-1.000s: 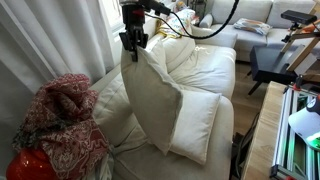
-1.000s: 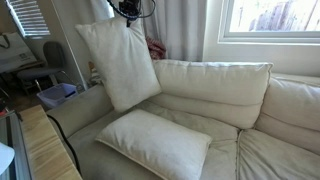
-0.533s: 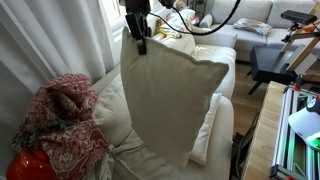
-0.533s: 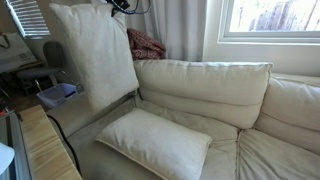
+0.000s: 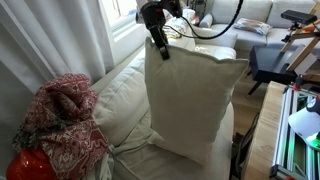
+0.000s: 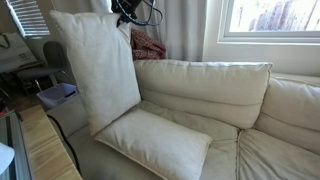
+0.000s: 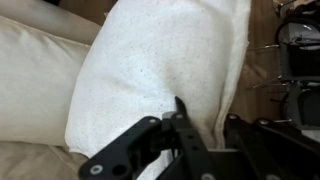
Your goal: Put the pillow on the couch
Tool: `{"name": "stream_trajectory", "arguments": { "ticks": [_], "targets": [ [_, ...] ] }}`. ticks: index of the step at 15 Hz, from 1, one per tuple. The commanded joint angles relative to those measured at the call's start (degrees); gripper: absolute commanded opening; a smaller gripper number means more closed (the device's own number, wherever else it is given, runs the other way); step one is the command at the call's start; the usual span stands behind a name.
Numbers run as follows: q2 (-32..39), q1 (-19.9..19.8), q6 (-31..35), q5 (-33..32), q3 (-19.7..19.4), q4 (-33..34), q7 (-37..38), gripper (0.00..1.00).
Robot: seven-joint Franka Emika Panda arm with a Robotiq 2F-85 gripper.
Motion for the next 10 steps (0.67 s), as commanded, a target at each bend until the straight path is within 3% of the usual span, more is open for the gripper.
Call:
{"name": "stream_trajectory", "arguments": {
  "ticks": [1,6,10],
  "targets": [
    [2.05,-1.23,-0.45,-4.72,-2.30,0.37,-0.72,0.06],
    [3.50,-0.90,6.28,-16.60,-4.72,-0.60,-4.02,0.06],
    [2.42,-0.55,15.76,-27.62,-5.89,-4.84,-5.16,0.06]
  ]
}}
